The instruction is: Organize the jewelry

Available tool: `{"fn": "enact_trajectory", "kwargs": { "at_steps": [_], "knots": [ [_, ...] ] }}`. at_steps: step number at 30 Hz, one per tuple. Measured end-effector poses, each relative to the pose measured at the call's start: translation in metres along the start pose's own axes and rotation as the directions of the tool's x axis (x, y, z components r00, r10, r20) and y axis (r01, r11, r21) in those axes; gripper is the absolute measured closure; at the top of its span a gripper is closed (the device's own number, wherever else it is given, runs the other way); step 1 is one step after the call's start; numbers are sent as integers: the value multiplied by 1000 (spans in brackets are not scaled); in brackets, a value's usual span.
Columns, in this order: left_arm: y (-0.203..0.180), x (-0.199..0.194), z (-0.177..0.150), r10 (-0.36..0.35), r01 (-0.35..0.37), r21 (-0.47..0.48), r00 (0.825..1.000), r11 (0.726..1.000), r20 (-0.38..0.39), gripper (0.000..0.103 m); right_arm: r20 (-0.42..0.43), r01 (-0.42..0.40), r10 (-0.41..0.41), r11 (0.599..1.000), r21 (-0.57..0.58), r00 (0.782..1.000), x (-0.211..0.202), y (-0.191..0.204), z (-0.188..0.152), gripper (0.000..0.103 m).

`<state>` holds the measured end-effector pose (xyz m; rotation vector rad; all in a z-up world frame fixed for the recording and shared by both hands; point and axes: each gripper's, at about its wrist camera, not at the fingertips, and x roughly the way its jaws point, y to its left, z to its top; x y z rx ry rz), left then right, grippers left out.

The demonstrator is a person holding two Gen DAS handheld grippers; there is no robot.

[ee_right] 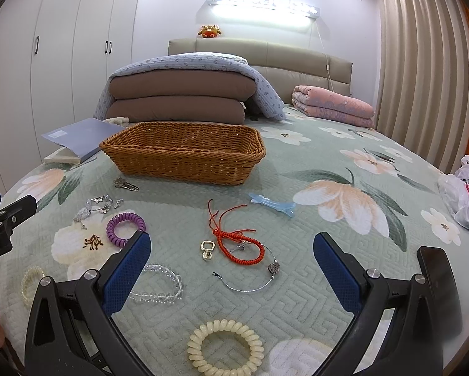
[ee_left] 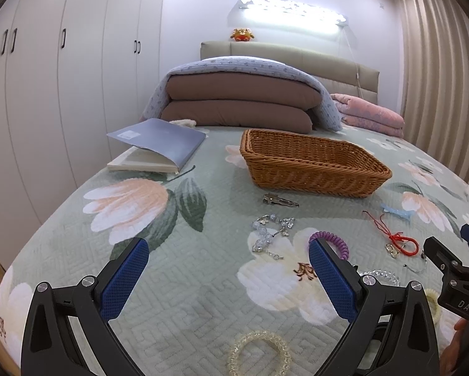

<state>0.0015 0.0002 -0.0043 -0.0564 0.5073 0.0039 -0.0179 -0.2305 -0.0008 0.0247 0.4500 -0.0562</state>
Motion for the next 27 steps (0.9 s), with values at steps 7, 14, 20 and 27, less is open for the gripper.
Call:
{"fn": "enact_trajectory", "kwargs": {
  "at_steps": [7, 14, 20, 27],
  "knots": [
    [0, 0, 0, 1, -1, 2, 1000, 1000, 1, 1, 0, 2, -2, 1000, -5, 1000, 0, 1, 0, 0],
    [-1, 0, 0, 1, -1, 6, 1000, 1000, 7, 1, 1, 4, -4, 1000, -10, 1000, -1, 2, -1, 0],
    [-1, 0, -1, 1, -1, 8, 1000, 1000, 9, 1, 2, 5, -5, 1000, -12, 1000, -1, 2, -1, 0],
    [-2, 1, -2, 5, -5, 17, 1000, 1000, 13, 1, 7, 6, -6, 1000, -18, 1000, -2, 2, -2, 0]
  ]
}}
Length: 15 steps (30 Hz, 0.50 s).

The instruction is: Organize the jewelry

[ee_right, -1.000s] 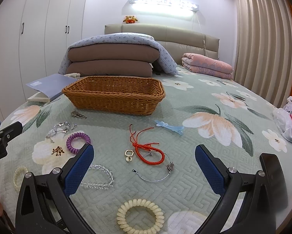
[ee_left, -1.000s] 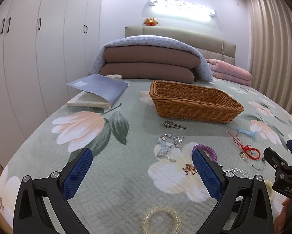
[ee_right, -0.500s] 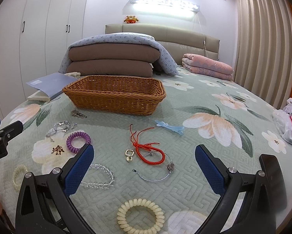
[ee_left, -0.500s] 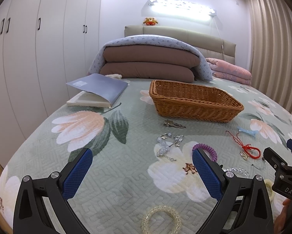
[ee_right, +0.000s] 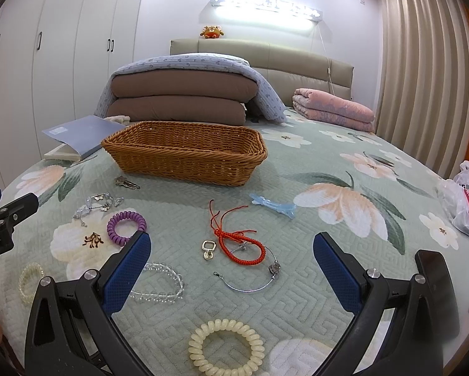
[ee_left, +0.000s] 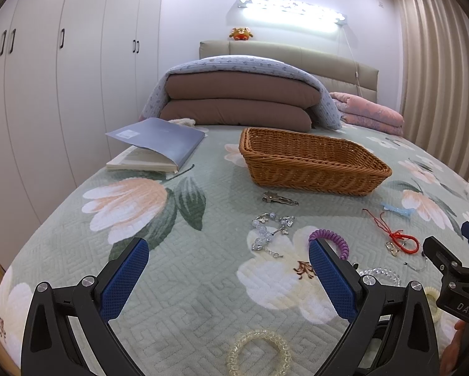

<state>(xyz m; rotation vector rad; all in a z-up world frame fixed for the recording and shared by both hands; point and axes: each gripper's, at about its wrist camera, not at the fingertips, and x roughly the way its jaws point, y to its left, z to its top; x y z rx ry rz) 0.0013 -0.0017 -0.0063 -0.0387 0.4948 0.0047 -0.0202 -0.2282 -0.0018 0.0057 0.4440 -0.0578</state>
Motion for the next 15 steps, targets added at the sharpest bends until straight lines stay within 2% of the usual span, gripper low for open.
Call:
{"fn": "enact_trajectory", "kwargs": {
  "at_steps": [8, 15],
  "knots": [
    [0, 0, 0, -1, 1, -2, 1000, 1000, -1, 1, 4, 10, -10, 1000, -9, 1000, -1, 1, 0, 0],
    [12, -11, 6, -46, 46, 32, 999, 998, -2, 1, 24, 8, -8, 1000, 17, 1000, -6, -16, 4, 0]
  ]
}}
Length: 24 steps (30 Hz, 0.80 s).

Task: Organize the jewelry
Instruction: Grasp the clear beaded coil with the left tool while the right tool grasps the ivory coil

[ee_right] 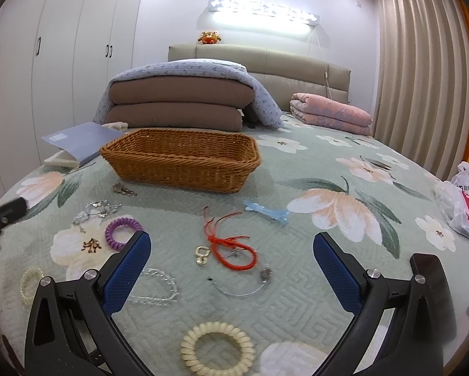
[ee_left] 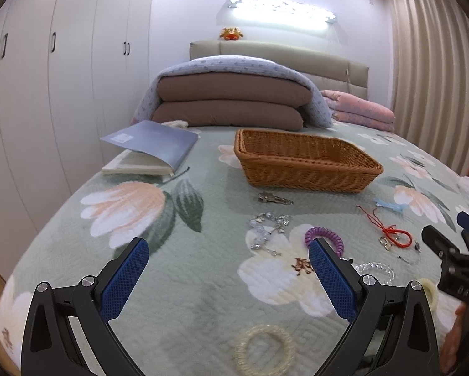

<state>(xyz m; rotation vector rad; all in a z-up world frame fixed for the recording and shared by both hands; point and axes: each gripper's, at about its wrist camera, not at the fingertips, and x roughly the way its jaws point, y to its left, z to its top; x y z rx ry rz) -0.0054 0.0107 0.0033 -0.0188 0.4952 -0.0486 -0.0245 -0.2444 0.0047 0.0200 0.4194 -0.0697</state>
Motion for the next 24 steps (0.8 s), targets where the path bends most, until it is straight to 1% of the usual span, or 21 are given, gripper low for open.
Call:
{"fn": "enact_trajectory", "kwargs": {
  "at_steps": [2, 4, 6, 7, 8, 9, 10, 12, 14, 15, 16, 17, 18, 20, 22, 24],
  "knots": [
    [13, -7, 1, -10, 10, -13, 1000, 1000, 11, 1, -7, -4, 4, 1000, 17, 1000, 1, -5, 2, 0],
    [25, -13, 0, -12, 12, -23, 1000, 1000, -6, 1, -5, -3, 3, 1000, 17, 1000, 1, -8, 5, 0],
    [31, -15, -5, -23, 23, -35, 1000, 999, -8, 1, 12, 49, -48, 999, -13, 999, 0, -10, 8, 0],
    [33, -16, -7, -20, 19, -33, 999, 999, -32, 1, 23, 69, -68, 997, -33, 997, -1, -12, 10, 0],
    [35, -15, -10, -19, 18, -28, 999, 999, -45, 2, 29, 82, -80, 996, -43, 996, -2, -13, 11, 3],
    [35, -15, -14, -27, 26, -20, 998, 999, -58, 5, 30, 100, -98, 994, -51, 995, -1, -17, 13, 7],
    [35, -14, -18, -40, 39, -15, 996, 999, -74, 9, 19, 97, -96, 994, -54, 995, 1, -23, 16, 9],
    [34, -13, -24, -65, 64, -17, 992, 998, -105, 14, -13, 70, -70, 997, -45, 997, 8, -35, 20, 14],
    [34, -9, -30, -76, 76, -2, 987, 997, -141, 14, -40, 63, -64, 998, -28, 997, 14, -45, 22, 16],
    [34, -8, -33, -88, 88, -9, 983, 996, -161, 17, -63, 34, -34, 999, -12, 997, 17, -51, 22, 25],
    [35, -7, -35, -106, 104, -16, 979, 994, -176, 28, -90, 6, -5, 1000, 5, 996, 20, -55, 20, 32],
    [36, -6, -37, -130, 127, -26, 973, 992, -189, 34, -121, -25, 28, 999, 27, 992, 22, -57, 17, 42],
    [36, -5, -39, -152, 146, -42, 968, 988, -199, 39, -155, -61, 68, 997, 50, 986, 24, -59, 11, 44],
    [35, -3, -42, -168, 160, -54, 962, 986, -214, 39, -196, -105, 118, 992, 74, 974, 22, -57, -3, 46],
    [33, -1, -46, -192, 181, -69, 954, 981, -229, 39, -217, -132, 145, 989, 73, 965, 9, -49, -22, 49],
    [30, -2, -50, -200, 187, -78, 951, 979, -234, 39, -213, -141, 151, 988, 63, 965, -4, -40, -35, 49]
  ]
}}
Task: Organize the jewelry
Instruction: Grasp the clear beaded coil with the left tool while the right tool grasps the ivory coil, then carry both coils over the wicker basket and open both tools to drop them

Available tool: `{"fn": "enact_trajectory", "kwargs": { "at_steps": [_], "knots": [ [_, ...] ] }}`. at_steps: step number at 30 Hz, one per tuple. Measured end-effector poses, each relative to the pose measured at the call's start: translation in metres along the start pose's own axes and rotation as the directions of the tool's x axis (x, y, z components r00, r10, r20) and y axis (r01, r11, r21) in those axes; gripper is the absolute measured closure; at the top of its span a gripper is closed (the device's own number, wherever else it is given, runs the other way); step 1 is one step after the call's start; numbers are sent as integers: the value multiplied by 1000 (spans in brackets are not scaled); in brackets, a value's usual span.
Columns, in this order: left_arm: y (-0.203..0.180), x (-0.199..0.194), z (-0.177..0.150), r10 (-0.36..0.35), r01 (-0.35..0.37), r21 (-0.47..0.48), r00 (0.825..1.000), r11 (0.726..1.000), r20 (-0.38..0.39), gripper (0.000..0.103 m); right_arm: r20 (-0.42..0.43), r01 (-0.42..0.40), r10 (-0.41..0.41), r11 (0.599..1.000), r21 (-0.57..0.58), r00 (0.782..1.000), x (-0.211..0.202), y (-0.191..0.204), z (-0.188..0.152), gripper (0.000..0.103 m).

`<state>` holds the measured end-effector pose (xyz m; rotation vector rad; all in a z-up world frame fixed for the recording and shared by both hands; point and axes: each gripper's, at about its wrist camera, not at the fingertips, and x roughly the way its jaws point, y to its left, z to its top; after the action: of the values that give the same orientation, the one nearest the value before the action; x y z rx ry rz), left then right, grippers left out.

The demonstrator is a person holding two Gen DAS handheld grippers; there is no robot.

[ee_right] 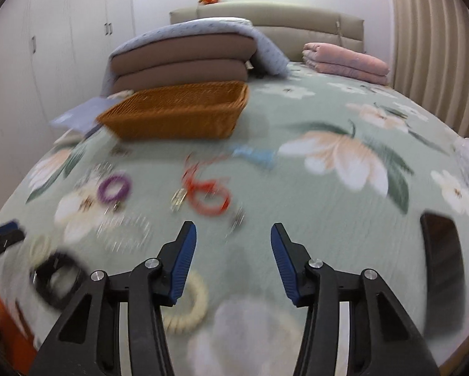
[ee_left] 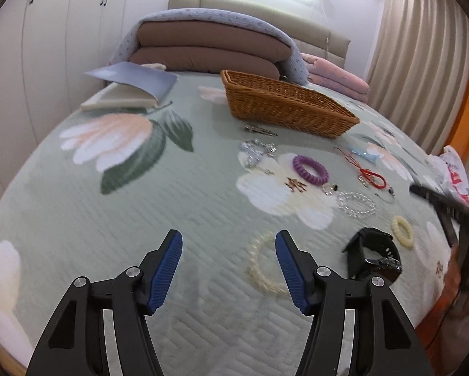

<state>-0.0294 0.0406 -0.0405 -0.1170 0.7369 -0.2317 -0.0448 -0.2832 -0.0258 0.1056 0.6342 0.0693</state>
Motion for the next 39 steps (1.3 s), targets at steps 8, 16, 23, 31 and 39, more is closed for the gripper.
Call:
{"fn": "enact_trajectory", "kwargs": {
  "at_steps": [8, 16, 23, 31, 39],
  "knots": [
    [-16, 13, -8, 17, -16, 6, 999, 1000, -42, 49, -14, 73, -74, 996, -55, 997, 3, 18, -25, 61],
    [-30, 26, -12, 95, -90, 78, 994, 993, -59, 62, -46, 81, -85, 993, -83, 995, 19, 23, -29, 79],
    [-34, 25, -12, 86, -82, 95, 996, 992, -35, 94, -22, 90, -95, 985, -146, 995, 18, 43, -27, 88],
    [-33, 15, -4, 7, -8, 51, 1000, 999, 21, 94, 17, 19, -17, 996, -92, 1000, 5, 39, -14, 90],
    [-32, 5, 15, -32, 31, 14, 997, 999, 73, 94, 61, 8, -3, 996, -86, 998, -3, 41, 12, 90]
  ]
}}
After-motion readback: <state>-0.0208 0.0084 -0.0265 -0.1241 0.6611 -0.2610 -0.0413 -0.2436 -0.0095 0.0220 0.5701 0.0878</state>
